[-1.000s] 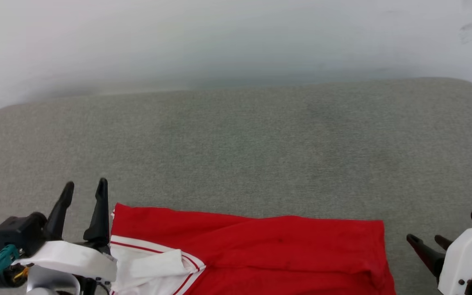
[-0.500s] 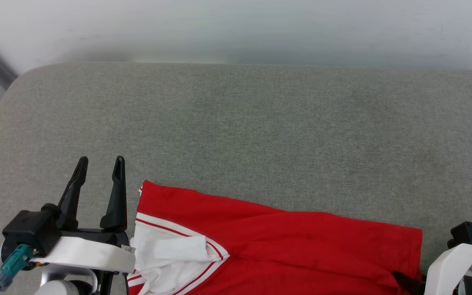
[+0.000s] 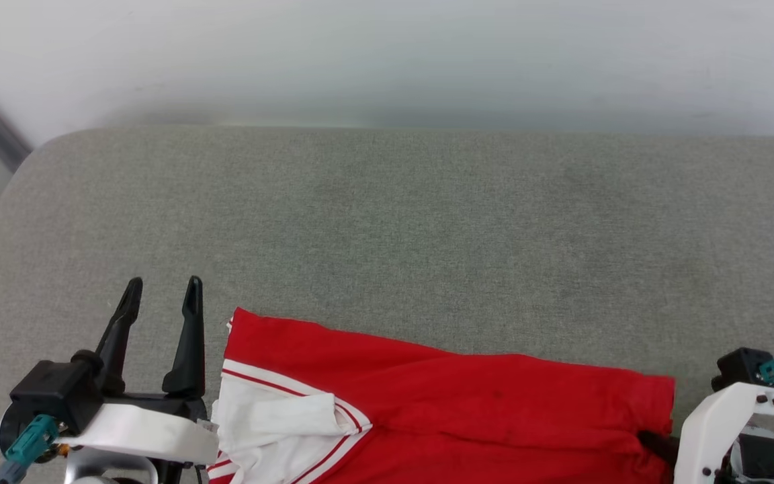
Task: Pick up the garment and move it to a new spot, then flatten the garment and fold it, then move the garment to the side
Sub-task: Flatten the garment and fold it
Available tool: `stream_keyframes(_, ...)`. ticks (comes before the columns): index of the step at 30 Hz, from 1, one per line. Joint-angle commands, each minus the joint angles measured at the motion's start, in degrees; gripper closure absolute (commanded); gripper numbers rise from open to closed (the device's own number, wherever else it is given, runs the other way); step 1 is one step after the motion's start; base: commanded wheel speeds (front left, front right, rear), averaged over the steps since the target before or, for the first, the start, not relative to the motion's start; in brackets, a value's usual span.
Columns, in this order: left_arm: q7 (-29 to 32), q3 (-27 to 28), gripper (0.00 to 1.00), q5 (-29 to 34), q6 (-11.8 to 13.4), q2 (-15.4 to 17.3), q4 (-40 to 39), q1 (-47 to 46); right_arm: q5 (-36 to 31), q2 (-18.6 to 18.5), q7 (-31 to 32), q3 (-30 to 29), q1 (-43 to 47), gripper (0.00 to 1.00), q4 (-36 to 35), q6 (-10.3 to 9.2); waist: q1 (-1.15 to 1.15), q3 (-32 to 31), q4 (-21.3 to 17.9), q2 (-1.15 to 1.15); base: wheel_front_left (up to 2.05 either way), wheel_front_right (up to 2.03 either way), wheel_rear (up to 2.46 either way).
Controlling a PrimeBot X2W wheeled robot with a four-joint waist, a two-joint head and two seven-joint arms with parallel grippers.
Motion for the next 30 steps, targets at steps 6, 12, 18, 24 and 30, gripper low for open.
stream_keyframes(6, 0.46, 0.78, 0.00, 0.11, 1.56, 0.72, -0.52, 2.88, -0.38, -2.35, -0.96, -1.59, -2.80, 1.00, -0.91, -0.03, 0.00, -1.77, -2.34, 0.00, 0.00, 0.00, 0.00)
stream_keyframes(12, 1.19, 0.19, 0.00, 0.52, 2.79, 0.80, -1.18, 4.30, -1.62, -4.66, -0.35, -7.99, -3.76, 1.00, -0.13, -0.02, 0.00, -3.10, -3.58, 0.00, 0.00, 0.00, 0.00)
stream_keyframes(18, 1.84, -0.41, 0.00, 1.15, 4.11, 0.52, -1.91, 4.98, -1.43, -3.40, 2.29, -15.90, -4.39, 1.00, -0.95, -0.02, 0.00, -3.72, -4.38, 0.00, 0.00, 0.00, 0.00)
stream_keyframes(24, 2.30, -0.89, 0.00, 1.44, 4.63, 0.71, -2.54, 4.90, 5.94, 1.86, 10.39, -17.37, -5.56, 1.00, -2.82, -0.02, 0.00, -3.87, -4.38, 0.00, 0.00, 0.00, 0.00)
stream_keyframes(30, 2.58, -1.32, 0.00, 1.28, 4.49, 0.19, -2.45, 3.67, 22.55, 4.16, 17.02, -13.78, -5.23, 1.00, -0.19, -0.01, 0.00, -3.31, -2.89, 0.00, 0.00, 0.00, 0.00)
